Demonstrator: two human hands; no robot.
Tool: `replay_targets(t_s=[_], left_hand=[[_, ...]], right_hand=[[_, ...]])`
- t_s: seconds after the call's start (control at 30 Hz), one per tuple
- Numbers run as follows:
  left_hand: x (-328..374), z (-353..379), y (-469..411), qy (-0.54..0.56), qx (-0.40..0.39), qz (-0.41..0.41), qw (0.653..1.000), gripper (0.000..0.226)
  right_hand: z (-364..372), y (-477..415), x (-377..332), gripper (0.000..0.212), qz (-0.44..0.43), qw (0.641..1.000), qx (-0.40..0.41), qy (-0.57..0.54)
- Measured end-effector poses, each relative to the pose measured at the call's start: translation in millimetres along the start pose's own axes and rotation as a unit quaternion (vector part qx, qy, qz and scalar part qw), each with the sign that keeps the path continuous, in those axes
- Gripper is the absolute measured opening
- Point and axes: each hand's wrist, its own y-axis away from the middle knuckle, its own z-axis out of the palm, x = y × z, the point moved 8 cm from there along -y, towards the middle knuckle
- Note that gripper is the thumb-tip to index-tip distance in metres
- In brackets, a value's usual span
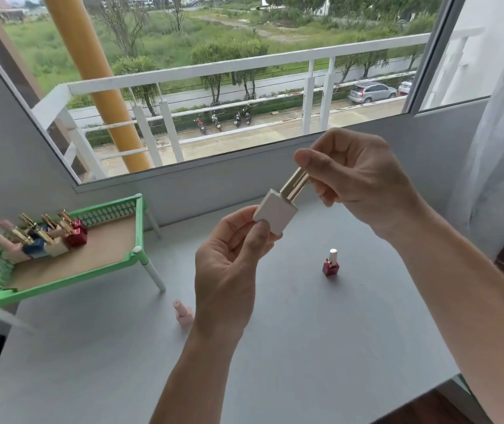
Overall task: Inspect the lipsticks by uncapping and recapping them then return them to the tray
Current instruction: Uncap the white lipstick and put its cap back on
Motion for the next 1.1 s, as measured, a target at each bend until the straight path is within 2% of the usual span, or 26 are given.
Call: replay_targets(t_s=[0.07, 0.2, 0.33, 0.5, 0.63, 0.83, 1.1], left_hand=[[0, 1, 0, -0.003, -0.001, 0.001, 1.0, 0.018], [-1, 1, -1, -0.002, 0.008, 0.004, 1.0, 0.017], [-3, 3, 1, -0.005, 0.004, 0.004, 1.0, 0.016], [-4, 4, 1, -0.009, 0.006, 0.005, 1.0, 0.016], [-5, 6, 1, -0.013, 0.003, 0.005, 1.0, 0.015], [-7, 7, 0, -0.015, 0.006, 0.004, 1.0, 0.018], [-12, 7, 0, -0.008, 0.01, 0.0, 1.0, 0.021]], right_hand=[[-2, 1, 0, 0.026, 0.005, 1.0, 0.002, -0.003], [1, 4, -1, 0.005, 0.001, 0.998, -0.052, -0.027], [-4, 4, 2, 0.024, 0.002, 1.0, -0.012, 0.006], [1, 7, 2, 0.015, 0.001, 0.998, -0.063, -0.028], [-3, 6, 5, 0.023, 0.005, 1.0, -0.014, 0.011], [0, 7, 4, 0.006, -0.007, 0.999, -0.048, -0.021], [-4, 11, 16, 0.013, 0.015, 1.0, -0.009, -0.018]])
